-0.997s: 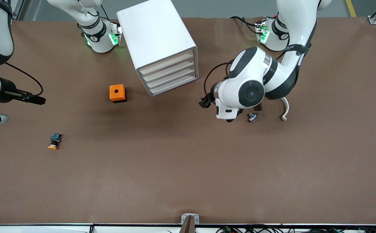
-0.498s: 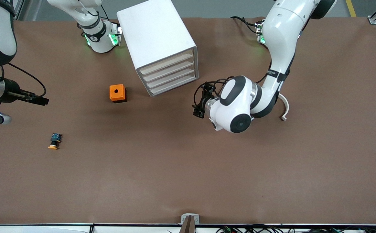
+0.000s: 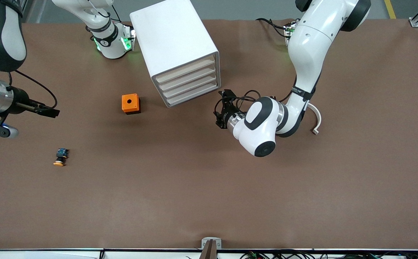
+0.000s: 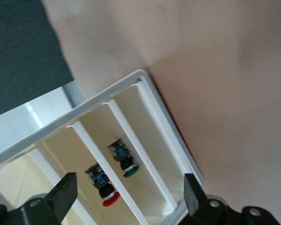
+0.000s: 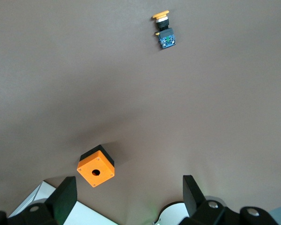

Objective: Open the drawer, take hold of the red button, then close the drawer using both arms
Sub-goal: 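Grasp the front of the cabinet drawer with the left gripper, then pull the drawer open with the left gripper while the right gripper approaches, then lower the right gripper into the open drawer over the red button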

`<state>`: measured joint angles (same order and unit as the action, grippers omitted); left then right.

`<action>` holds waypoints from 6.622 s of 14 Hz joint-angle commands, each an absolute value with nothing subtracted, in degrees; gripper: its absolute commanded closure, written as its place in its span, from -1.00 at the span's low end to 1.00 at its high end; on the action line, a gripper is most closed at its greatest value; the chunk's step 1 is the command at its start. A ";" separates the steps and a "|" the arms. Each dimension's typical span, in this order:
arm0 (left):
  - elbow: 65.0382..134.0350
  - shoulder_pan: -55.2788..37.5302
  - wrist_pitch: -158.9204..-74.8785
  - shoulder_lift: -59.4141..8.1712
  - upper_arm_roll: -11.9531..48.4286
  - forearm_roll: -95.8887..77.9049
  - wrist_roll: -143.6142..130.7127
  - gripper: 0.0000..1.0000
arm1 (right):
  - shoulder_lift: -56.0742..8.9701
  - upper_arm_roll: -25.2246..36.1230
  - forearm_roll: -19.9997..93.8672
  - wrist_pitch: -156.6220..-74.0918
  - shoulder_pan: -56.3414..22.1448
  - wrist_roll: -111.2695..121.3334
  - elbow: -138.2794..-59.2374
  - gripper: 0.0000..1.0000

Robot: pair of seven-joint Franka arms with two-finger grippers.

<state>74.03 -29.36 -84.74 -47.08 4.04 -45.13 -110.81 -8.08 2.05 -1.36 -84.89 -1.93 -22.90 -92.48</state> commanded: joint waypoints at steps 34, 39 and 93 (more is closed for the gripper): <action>72.77 -34.54 -74.79 -56.87 8.79 -55.28 -126.48 -0.01 | -6.86 2.29 5.01 -95.89 -28.21 -70.84 -95.27 -1.00; 73.21 -36.91 -74.88 -57.13 8.79 -55.20 -126.12 0.09 | -7.29 2.29 4.92 -96.15 -29.26 -72.94 -95.27 -1.00; 66.10 -19.78 -80.42 -57.39 9.58 -58.45 -101.55 -0.99 | -20.92 2.20 5.71 -108.89 -50.18 -101.15 -97.64 -0.99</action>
<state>67.81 -20.08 -80.45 -57.31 9.54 -57.45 -105.97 -21.39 1.80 5.23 -107.27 -48.80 -98.95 -96.42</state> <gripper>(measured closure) 0.000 0.000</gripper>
